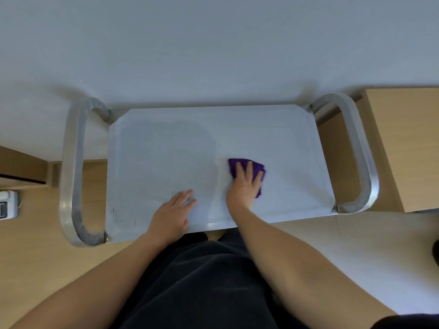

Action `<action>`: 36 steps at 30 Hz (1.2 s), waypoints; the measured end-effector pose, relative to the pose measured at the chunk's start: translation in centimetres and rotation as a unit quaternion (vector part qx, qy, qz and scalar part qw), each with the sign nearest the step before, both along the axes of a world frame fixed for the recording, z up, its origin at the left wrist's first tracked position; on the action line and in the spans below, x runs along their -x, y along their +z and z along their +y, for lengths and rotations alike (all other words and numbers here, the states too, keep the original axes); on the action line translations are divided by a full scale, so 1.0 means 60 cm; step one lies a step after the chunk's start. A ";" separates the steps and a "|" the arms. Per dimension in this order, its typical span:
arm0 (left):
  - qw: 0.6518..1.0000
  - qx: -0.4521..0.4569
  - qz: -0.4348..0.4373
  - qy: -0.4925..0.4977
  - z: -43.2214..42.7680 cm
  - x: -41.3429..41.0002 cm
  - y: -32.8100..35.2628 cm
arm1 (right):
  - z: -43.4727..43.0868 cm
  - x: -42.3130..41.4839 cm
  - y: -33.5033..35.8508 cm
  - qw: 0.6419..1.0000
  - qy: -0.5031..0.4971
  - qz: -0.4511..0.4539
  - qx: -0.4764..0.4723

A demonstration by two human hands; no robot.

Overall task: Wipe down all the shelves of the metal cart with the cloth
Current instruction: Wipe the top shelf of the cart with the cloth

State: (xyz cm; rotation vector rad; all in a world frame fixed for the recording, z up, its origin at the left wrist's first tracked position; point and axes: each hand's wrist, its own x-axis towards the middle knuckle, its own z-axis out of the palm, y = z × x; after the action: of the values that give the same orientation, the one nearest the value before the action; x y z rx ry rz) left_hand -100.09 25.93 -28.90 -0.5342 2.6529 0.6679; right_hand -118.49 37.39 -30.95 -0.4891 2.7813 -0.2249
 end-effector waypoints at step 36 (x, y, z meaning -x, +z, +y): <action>1.000 0.021 0.004 0.012 0.050 0.179 0.009 | -0.029 0.117 0.001 0.979 0.190 -0.026 0.070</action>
State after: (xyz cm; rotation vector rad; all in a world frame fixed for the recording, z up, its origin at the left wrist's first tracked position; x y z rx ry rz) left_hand -110.82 28.94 -28.37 -0.5769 2.6773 0.6228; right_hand -125.50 35.66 -30.86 -1.0174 2.5676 -0.3380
